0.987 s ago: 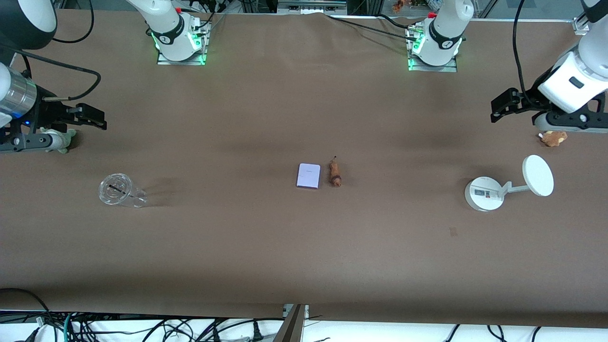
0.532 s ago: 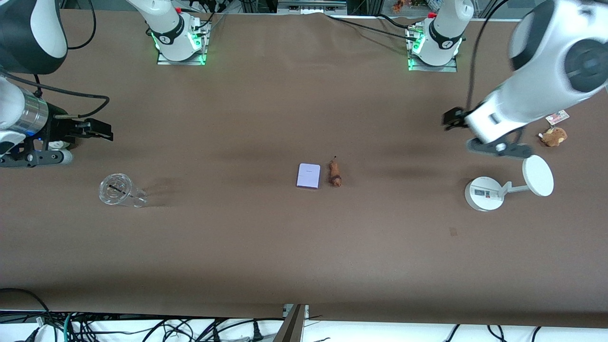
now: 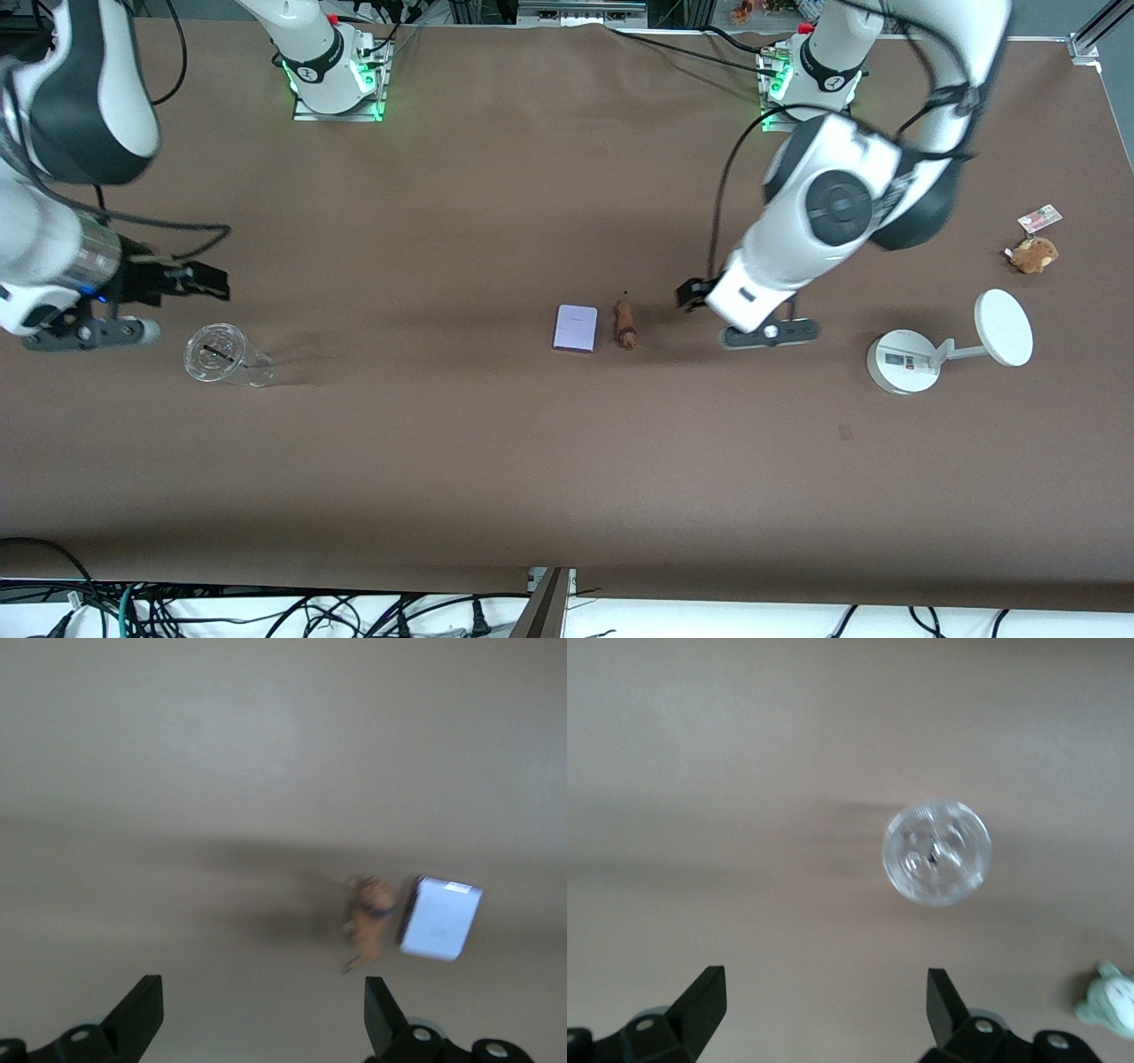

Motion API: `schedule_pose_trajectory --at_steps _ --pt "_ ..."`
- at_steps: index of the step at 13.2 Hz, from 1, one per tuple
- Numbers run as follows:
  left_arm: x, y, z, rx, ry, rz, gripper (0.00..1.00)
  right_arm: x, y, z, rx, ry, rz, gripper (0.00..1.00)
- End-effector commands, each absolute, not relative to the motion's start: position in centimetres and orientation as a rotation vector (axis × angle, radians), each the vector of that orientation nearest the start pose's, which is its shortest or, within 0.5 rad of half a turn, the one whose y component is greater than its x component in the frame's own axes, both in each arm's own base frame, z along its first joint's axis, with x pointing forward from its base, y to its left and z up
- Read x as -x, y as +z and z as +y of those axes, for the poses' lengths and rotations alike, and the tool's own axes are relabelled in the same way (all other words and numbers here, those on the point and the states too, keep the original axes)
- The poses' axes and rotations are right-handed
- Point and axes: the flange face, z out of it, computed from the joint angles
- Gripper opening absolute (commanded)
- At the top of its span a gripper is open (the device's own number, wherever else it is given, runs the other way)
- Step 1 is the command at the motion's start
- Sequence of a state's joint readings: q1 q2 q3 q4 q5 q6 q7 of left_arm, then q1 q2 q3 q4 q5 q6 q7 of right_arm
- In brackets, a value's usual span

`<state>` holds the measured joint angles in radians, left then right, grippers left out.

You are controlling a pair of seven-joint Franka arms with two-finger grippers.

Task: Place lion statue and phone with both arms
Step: 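Move the left gripper to the lion while the right gripper reaches the phone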

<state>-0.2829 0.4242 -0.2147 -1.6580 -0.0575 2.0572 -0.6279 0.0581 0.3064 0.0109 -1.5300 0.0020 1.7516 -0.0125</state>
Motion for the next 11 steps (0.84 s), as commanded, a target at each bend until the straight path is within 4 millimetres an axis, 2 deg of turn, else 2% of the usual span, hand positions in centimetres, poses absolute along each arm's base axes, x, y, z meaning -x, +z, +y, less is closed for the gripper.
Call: schedule_pose_trajectory --at_steps 1,2,3,6,9,10,11 --pt "-58.2 31.2 -36.1 3.239 0.111 -0.295 1.0 -66.0 44.5 8.9 3.132 0.094 -0.028 1.0" --pt "-57.4 28.5 -38.4 3.263 0.082 -0.258 1.0 -66.2 43.2 10.9 3.134 0.099 -0.02 1.0" --pt "-56.8 26.6 -39.6 3.258 0.048 -0.203 1.0 -66.4 41.9 12.5 3.135 0.097 0.0 1.0" --pt "-56.4 22.8 -40.2 3.18 -0.045 -0.024 1.0 -66.6 37.8 17.0 3.133 0.099 0.017 1.0" --pt "-55.7 20.4 -41.5 3.197 -0.055 -0.053 1.0 -66.6 34.7 20.8 3.131 0.066 0.067 1.0" --pt "-55.6 20.0 -41.3 3.192 -0.046 -0.056 0.96 -66.3 33.9 22.3 3.128 0.058 0.074 1.0" --pt "-55.6 20.0 -41.2 3.192 -0.046 -0.058 0.59 -66.0 32.9 24.1 3.127 0.049 0.094 1.0"
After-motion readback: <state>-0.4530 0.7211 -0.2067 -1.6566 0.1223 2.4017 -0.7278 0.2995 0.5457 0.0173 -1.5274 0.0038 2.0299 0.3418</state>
